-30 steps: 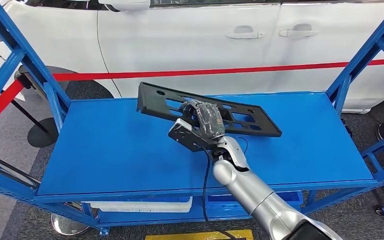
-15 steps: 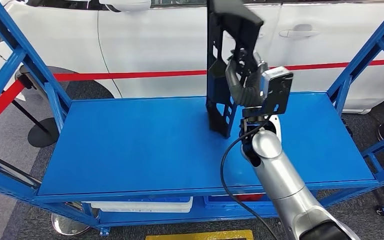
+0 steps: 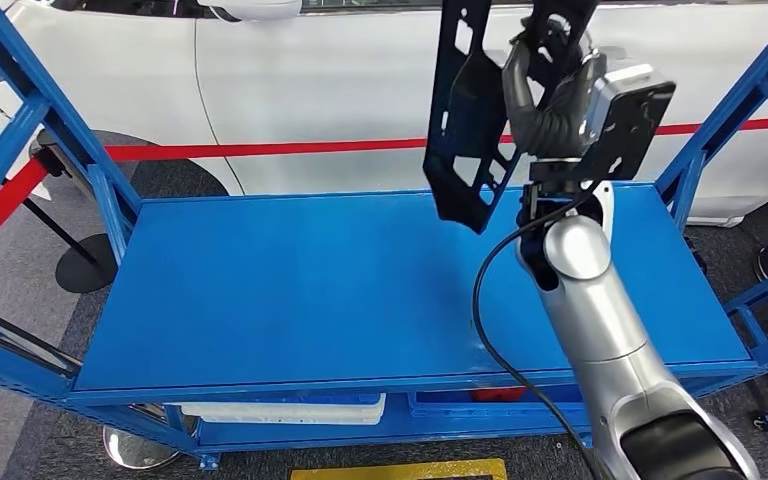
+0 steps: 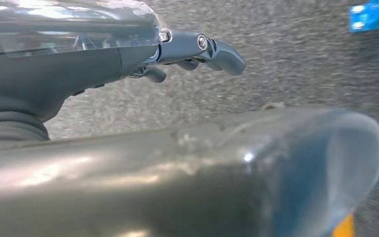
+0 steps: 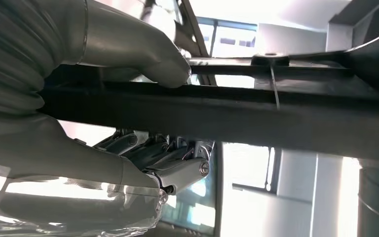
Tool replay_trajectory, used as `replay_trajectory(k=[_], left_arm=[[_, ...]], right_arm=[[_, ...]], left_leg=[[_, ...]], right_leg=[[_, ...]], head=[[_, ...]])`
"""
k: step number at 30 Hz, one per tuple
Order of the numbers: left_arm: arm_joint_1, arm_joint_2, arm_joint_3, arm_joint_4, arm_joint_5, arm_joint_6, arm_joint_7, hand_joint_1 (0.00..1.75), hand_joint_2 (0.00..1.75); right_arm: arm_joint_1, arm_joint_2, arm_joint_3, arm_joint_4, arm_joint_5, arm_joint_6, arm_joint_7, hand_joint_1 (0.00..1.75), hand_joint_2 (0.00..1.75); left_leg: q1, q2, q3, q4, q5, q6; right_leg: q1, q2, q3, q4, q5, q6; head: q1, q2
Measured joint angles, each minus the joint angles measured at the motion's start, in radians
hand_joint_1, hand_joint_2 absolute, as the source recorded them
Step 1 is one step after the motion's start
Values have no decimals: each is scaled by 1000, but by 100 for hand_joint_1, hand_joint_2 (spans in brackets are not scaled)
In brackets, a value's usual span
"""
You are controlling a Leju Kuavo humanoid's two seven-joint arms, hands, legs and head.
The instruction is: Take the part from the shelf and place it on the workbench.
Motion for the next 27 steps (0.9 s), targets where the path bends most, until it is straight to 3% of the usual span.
replay_trajectory(k=[3,8,27], left_arm=[[0,1,7,0,23,-61,-64,0,175],[0,2,21,0,33,-109,-104,0,175],[-2,7,25,0,22,-156,-99,0,175]], right_arm=[[-75,-31,-18,10,-4,8,41,175,175],[-147,-65,-34,25,1,27,63,175,175],[-112,-81,-31,56,10,30,33,175,175]], left_leg=[[0,0,-1,0,0,0],[0,0,-1,0,0,0],[0,0,-1,0,-1,1]], right_leg=[[0,0,0,0,0,0],[0,0,0,0,0,0],[0,0,-1,0,0,1]], head=[[0,0],[0,0],[0,0]])
